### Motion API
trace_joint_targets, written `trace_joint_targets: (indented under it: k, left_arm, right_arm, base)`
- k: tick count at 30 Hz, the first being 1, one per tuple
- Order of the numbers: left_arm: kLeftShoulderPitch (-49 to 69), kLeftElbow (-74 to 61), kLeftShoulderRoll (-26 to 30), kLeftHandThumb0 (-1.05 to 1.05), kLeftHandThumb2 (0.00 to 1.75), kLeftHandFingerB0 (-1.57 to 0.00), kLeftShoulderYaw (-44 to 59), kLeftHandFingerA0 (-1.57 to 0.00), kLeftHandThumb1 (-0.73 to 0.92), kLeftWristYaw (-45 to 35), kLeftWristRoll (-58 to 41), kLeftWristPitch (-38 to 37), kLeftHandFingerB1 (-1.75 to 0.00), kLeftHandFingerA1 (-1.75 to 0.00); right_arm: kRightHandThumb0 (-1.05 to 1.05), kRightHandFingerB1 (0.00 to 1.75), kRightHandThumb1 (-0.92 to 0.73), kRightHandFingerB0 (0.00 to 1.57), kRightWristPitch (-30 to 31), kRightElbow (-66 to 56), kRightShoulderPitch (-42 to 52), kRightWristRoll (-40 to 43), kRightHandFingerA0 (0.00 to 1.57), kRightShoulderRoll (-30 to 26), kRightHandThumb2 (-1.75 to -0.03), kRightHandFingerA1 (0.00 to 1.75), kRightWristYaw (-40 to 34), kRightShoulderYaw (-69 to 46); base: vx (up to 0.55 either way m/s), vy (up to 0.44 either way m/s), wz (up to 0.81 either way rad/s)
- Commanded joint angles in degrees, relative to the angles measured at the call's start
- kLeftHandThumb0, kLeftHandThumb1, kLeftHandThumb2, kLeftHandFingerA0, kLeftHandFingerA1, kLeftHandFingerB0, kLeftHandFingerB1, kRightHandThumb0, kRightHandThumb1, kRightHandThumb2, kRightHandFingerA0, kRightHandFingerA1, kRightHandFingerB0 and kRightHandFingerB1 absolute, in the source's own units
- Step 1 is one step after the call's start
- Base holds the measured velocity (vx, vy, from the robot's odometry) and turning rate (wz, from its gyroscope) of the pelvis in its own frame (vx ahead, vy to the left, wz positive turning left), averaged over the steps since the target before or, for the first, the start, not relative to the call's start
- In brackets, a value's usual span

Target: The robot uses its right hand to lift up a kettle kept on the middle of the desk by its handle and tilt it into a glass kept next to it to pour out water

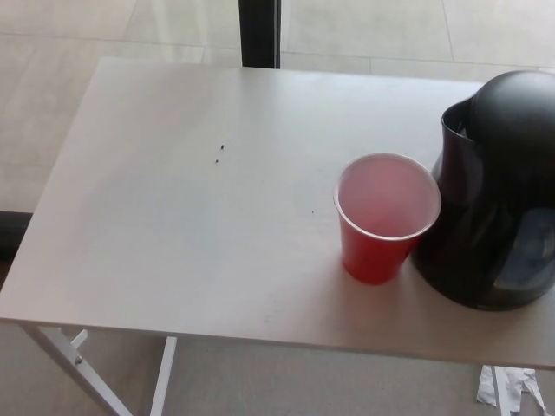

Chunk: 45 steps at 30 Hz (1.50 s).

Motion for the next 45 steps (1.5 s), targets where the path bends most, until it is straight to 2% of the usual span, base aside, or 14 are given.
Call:
trace_joint_targets:
  k: [1,9,11,12,15,16,19,21,24,36,37,40,41,45]
  left_arm:
    - [-0.1,0.0,0.7,-1.05,0.92,-0.45,-0.6,-0.6,0.47,0.6,0.5,-1.0,-0.88,-0.64]
    - [-0.9,1.4,0.8,-1.05,1.18,-0.41,-1.8,-0.61,0.33,1.5,1.1,-1.1,-0.86,-0.59]
    - [-0.6,0.8,1.0,-1.05,0.94,-0.43,-2.8,-0.59,0.48,2.3,2.1,-1.4,-0.84,-0.61]
    - [-0.8,1.2,0.9,-1.05,1.19,-0.42,-2.4,-0.59,0.33,1.8,1.5,-1.3,-0.85,-0.59]
    - [-1.3,1.7,1.1,-1.05,0.94,-0.43,-2.6,-0.59,0.46,2.2,1.5,-0.6,-0.82,-0.6]
    - [-1.5,1.9,1.1,-1.05,1.2,-0.38,-2.3,-0.57,0.33,1.3,1.0,-0.8,-0.85,-0.58]
    - [-1.2,1.8,1.1,-1.05,1.2,-0.38,-2.6,-0.56,0.33,1.6,1.4,-1.3,-0.86,-0.58]
    - [-1.2,1.7,1.0,-1.05,1.19,-0.37,-2.6,-0.57,0.32,1.5,1.4,-1.3,-0.87,-0.59]
    - [-1.4,2.2,1.1,-1.05,1.19,-0.38,-2.7,-0.6,0.33,1.6,1.5,-1.1,-0.86,-0.6]
    - [-0.5,0.9,1.0,-1.05,0.94,-0.44,-2.8,-0.6,0.47,1.3,1.4,-1.0,-0.84,-0.62]
    - [-1.1,1.6,1.1,-1.05,0.93,-0.44,-3.0,-0.58,0.47,1.4,1.7,-1.5,-0.85,-0.62]
    - [-1.4,1.5,1.2,-1.05,0.94,-0.44,-3.0,-0.58,0.46,1.9,1.7,-0.4,-0.82,-0.61]
    - [-1.4,1.6,1.2,-1.05,1.2,-0.42,-3.3,-0.62,0.33,2.0,2.1,-1.2,-0.85,-0.61]
    - [-1.3,0.9,1.5,-1.05,1.2,-0.39,-3.1,-0.6,0.32,2.2,1.8,-0.4,-0.81,-0.55]
  right_arm:
    - [-0.55,0.39,-0.41,0.13,2.9,-3.1,2.2,-3.5,0.27,-0.1,-0.73,0.52,-1.7,2.9]
    - [-0.28,0.47,-0.4,0.07,-0.8,-2.1,3.4,-6.4,0.55,-0.7,-0.89,0.75,-1.9,5.6]
    - [-0.23,0.4,-0.76,0.42,-8.0,-0.1,4.0,-8.5,0.91,-0.3,-0.62,0.96,-2.9,6.1]
    - [-0.12,0.49,-0.81,0.61,-9.0,0.3,3.8,-8.5,0.9,0.1,-0.69,1.58,-3.2,5.9]
    - [-0.03,0.53,-0.78,0.75,-14.4,1.5,3.7,-10.5,0.84,0.7,-0.76,1.62,-5.4,6.2]
    - [0.03,0.79,-0.55,0.85,-19.0,2.2,4.0,-12.2,1.16,1.1,-1.12,1.34,-7.7,6.3]
    - [-0.01,1.49,-0.52,0.88,-23.8,3.4,4.6,-12.8,0.93,3.0,-1.3,1.64,-11.0,5.3]
    - [-0.07,1.32,-0.51,0.99,-23.9,2.9,4.9,-13.5,1.18,3.7,-1.22,1.49,-13.1,5.0]
    - [-0.05,1.59,-0.54,0.83,-28.7,3.4,5.6,-14.8,0.87,4.0,-1.2,1.75,-14.8,5.0]
    - [-0.06,1.6,-0.46,0.8,-35.4,3.6,8.3,-16.9,0.87,3.6,-1.3,1.72,-16.4,5.9]
    - [-0.11,1.26,-0.49,1.04,-32.9,2.5,8.8,-15.7,1.19,6.0,-1.16,1.38,-19.4,4.1]
    - [-0.12,1.22,-0.49,0.99,-32.3,1.7,9.4,-17.3,1.2,6.9,-1.14,1.37,-23.0,3.3]
    - [-0.08,1.53,-0.54,0.78,-32.6,1.6,9.2,-16.4,0.88,8.0,-1.12,1.73,-24.1,2.2]
    - [-0.04,1.6,-0.52,0.75,-33.9,1.1,7.8,-15.0,0.86,9.6,-1.18,1.75,-24.6,0.5]
  base:
    - [0.0,0.0,0.0]
    - [0.0,0.0,0.0]
    - [0.0,0.0,0.0]
    - [0.0,0.0,0.0]
    - [0.0,0.0,0.0]
    - [0.0,0.0,0.0]
    - [0.0,0.0,0.0]
    - [0.0,0.0,0.0]
    - [0.0,0.0,0.0]
    - [0.0,0.0,0.0]
    - [0.0,0.0,0.0]
    - [0.0,0.0,0.0]
    - [0.0,0.0,0.0]
    - [0.0,0.0,0.0]
